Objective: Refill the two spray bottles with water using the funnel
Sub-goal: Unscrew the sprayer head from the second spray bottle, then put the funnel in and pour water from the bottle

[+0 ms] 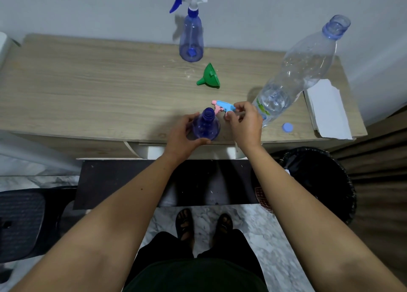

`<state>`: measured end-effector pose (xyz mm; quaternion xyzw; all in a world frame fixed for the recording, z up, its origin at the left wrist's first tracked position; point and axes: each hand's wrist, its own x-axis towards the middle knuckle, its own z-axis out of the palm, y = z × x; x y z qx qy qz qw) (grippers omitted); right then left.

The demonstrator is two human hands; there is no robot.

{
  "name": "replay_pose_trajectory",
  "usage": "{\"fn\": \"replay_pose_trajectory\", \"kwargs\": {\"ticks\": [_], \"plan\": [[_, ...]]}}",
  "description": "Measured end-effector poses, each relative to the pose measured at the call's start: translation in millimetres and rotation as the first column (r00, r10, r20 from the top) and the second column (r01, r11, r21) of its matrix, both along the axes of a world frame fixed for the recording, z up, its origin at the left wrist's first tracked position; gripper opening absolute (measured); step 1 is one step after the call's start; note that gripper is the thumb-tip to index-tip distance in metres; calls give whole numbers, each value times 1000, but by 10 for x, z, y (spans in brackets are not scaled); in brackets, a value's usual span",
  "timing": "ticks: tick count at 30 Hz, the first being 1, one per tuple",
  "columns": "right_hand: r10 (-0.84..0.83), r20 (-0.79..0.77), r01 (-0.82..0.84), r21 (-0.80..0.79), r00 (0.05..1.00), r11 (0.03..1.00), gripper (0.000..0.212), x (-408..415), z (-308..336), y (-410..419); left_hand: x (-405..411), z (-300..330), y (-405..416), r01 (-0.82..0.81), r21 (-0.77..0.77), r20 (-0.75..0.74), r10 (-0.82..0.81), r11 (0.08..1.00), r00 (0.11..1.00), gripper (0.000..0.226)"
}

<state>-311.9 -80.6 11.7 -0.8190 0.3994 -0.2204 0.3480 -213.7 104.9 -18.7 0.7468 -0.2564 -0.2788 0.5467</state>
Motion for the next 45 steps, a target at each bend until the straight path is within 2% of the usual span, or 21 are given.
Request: {"fn": "replay_pose_trajectory", "kwargs": {"ticks": [10, 16, 20, 24, 27, 33, 39, 45], "plan": [[149, 141, -157, 43, 979, 987, 29, 429, 195, -255, -11, -39, -7, -9, -9, -27, 8, 1000, 1000, 89], [181, 77, -184, 28, 980, 983, 37, 777, 104, -480, -28, -41, -31, -30, 10, -70, 31, 999, 997, 85], [213, -23, -213, 27, 977, 977, 44, 993, 12, -540, -16, -97, -67, -44, -5, -76, 43, 999, 996, 82], [214, -38, -213, 38, 976, 976, 38, 1115, -75, -525, -11, -131, -75, -53, -10, -89, 52, 999, 995, 85], [194, 6, -194, 63, 981, 979, 24, 1140, -97, -496, -7, -132, -70, -57, -10, -75, 56, 998, 996, 86], [247, 68, -249, 21, 967, 968, 12, 1052, 17, -428, -4, -121, -57, -59, -26, -51, 58, 998, 997, 87], [386, 55, -375, -143, 921, 916, 13, 772, 375, -398, -7, -82, -44, -47, -1, -42, 47, 999, 998, 85], [442, 111, -410, -227, 890, 883, 14, 344, 791, -309, -21, -51, -27, -29, 3, 7, 29, 1000, 1000, 83]]}}
